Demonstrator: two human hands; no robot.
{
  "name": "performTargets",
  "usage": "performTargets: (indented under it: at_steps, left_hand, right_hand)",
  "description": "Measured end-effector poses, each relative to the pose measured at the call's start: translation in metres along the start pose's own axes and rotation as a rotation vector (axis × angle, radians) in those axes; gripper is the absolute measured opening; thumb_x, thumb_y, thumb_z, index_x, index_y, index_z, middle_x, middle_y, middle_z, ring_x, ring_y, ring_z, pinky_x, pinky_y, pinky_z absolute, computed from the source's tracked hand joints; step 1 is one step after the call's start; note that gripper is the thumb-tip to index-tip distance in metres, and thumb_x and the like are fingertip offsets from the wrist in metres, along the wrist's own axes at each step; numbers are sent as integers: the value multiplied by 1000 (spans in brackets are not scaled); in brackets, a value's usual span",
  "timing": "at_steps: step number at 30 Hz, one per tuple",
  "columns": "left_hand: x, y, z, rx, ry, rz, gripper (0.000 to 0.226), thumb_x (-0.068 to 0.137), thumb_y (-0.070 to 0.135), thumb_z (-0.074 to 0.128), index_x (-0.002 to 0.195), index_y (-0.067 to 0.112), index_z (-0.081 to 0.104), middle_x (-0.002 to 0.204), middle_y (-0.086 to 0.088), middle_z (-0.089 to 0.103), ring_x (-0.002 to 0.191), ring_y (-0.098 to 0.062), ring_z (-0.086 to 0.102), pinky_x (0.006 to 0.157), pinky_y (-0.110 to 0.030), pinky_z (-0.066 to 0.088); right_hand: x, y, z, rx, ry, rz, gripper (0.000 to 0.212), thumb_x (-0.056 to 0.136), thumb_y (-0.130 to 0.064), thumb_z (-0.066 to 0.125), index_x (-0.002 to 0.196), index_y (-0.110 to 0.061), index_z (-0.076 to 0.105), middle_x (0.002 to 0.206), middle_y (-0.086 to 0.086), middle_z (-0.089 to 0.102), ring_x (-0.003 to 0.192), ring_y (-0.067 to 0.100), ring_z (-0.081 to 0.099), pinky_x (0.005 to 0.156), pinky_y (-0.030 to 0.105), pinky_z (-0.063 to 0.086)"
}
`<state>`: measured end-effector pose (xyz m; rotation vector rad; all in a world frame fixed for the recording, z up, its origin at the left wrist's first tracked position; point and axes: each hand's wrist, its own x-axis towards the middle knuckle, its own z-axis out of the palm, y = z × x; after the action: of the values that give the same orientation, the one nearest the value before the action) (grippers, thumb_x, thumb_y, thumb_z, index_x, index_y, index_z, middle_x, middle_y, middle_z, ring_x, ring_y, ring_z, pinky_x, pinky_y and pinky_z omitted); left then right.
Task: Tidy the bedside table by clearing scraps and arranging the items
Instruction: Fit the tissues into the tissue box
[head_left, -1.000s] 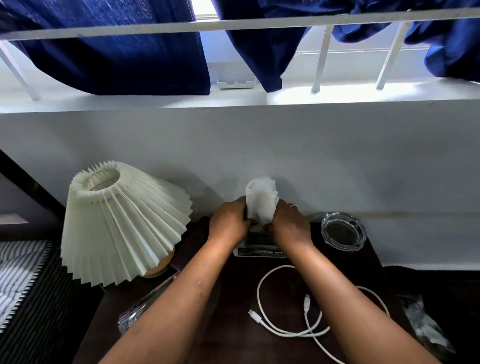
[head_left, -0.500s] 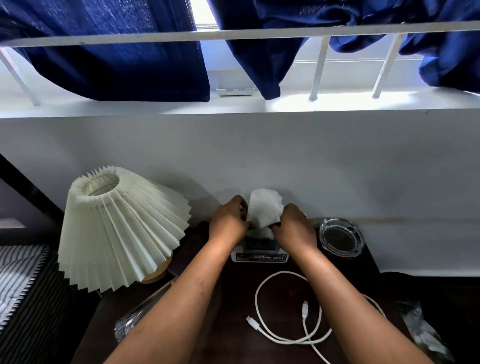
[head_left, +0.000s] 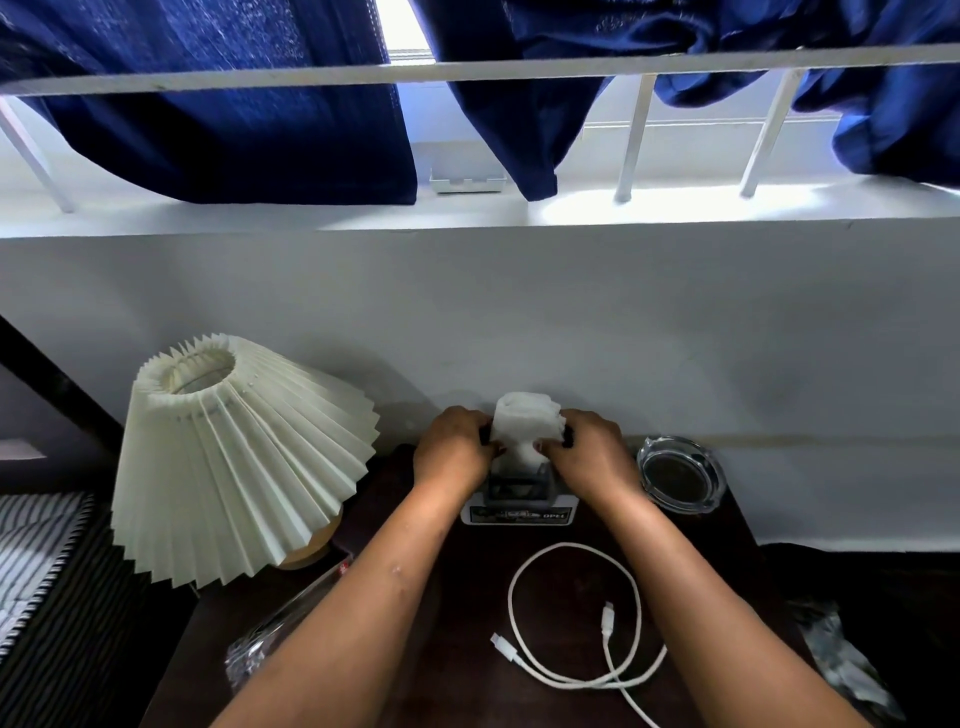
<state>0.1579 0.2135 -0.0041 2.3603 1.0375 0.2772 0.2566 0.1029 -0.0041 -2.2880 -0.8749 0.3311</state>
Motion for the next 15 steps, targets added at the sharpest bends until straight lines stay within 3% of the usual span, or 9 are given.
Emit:
performTargets:
  at_steps: [8, 12, 15]
  left_hand:
    - [3, 3, -2, 25, -33, -16, 18, 79, 27, 67, 92, 15, 66, 100, -8, 69, 93, -26, 62, 67, -30, 46]
    - [-3, 0, 1, -73, 56, -7, 31, 82, 37, 63, 107, 19, 65, 107, -6, 69, 99, -26, 63, 77, -35, 53]
    - [-3, 2, 0, -68, 61, -43, 32, 82, 35, 64, 108, 16, 66, 110, -9, 69, 102, -29, 62, 79, -35, 52]
  right_hand:
    - [3, -4, 7, -146, -9, -58, 22, 86, -23, 58, 105, -11, 62, 111, 14, 67, 105, 33, 59, 76, 34, 45]
    - [1, 3, 5, 3, 47, -64, 38, 82, -23, 65, 118, -14, 59, 116, 8, 67, 108, 27, 61, 85, 30, 47]
    - [-4, 2, 5, 135, 126, -55, 33, 83, -17, 64, 116, -13, 61, 107, 9, 71, 100, 26, 64, 75, 22, 41]
